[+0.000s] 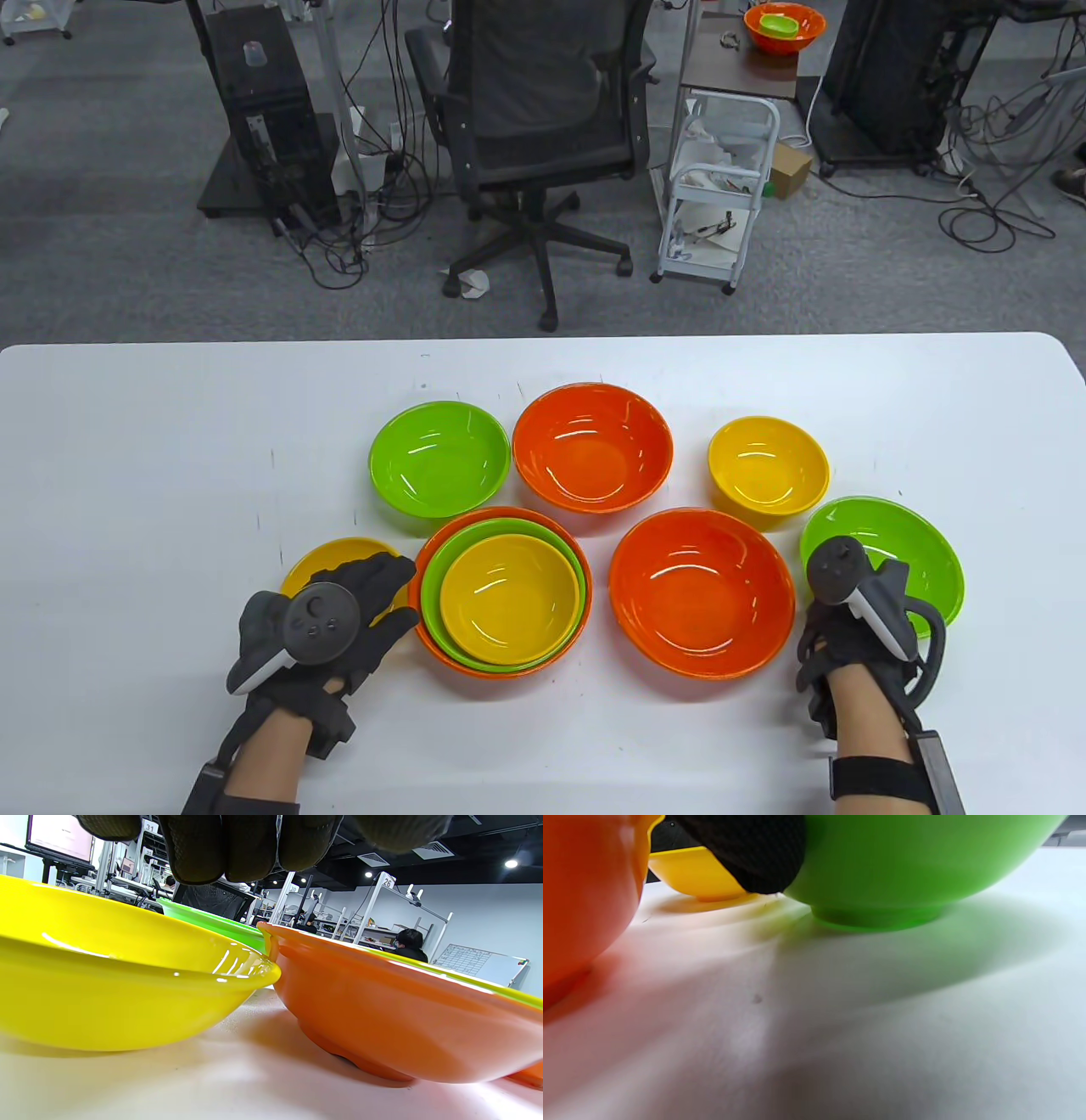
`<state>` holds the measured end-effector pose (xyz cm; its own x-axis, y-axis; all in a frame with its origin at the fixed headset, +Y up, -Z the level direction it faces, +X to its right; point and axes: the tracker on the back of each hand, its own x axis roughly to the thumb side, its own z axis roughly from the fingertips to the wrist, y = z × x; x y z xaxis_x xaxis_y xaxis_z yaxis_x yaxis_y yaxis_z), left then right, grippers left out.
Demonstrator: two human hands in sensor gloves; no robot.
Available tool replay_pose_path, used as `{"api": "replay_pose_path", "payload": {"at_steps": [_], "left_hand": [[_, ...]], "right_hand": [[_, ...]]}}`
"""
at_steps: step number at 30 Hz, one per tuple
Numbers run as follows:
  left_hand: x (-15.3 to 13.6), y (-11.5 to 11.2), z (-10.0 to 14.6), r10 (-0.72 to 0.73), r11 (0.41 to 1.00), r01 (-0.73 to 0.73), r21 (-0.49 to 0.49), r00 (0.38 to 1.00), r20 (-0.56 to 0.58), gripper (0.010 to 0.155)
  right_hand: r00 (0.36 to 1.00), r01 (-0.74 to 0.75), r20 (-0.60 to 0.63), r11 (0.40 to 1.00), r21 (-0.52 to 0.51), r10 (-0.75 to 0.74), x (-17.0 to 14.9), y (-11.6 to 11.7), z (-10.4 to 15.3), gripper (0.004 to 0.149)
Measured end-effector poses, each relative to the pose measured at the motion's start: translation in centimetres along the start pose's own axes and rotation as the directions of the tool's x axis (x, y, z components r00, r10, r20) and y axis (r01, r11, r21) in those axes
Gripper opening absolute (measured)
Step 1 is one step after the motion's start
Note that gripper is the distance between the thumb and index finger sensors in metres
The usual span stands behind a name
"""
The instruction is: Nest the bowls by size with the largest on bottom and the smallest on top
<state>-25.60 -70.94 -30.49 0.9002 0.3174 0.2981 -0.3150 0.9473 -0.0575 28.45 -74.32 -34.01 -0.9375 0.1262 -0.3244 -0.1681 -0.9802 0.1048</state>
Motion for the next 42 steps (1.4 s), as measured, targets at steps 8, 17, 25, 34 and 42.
{"api": "replay_pose_path", "payload": {"at_steps": [8, 17, 25, 34, 42], "left_hand": [[-0.1, 0.0, 0.0, 0.003, 1.000, -0.003, 0.004, 1.000, -0.005, 0.066], [-0.3, 0.1, 0.0, 0.004, 1.000, -0.004, 0.013, 1.000, -0.013, 0.066], [-0.5, 0.2, 0.0, -0.001, 1.000, 0.001, 0.020, 1.000, -0.018, 0.065], [-1.1, 0.7, 0.2, 0.008, 0.999, -0.006, 0.046, 0.999, -0.035, 0.065], [-1.4, 0.8, 0.3, 0.008, 0.999, -0.006, 0.050, 0.999, -0.046, 0.065]], "right_hand": [[0.998, -0.051, -0.032, 0.985, -0.167, 0.046, 1.1, -2.1, 1.3, 0.043], [0.998, -0.014, 0.060, 0.964, -0.267, 0.031, 2.7, -4.2, 3.5, 0.043], [0.973, 0.033, 0.227, 0.940, -0.339, 0.048, 5.0, -5.7, 6.3, 0.041], [0.879, 0.083, 0.473, 0.954, -0.287, 0.066, 8.2, -5.3, 8.2, 0.040], [0.806, 0.035, 0.580, 0.970, -0.240, 0.115, 10.5, -4.1, 9.6, 0.040]]}}
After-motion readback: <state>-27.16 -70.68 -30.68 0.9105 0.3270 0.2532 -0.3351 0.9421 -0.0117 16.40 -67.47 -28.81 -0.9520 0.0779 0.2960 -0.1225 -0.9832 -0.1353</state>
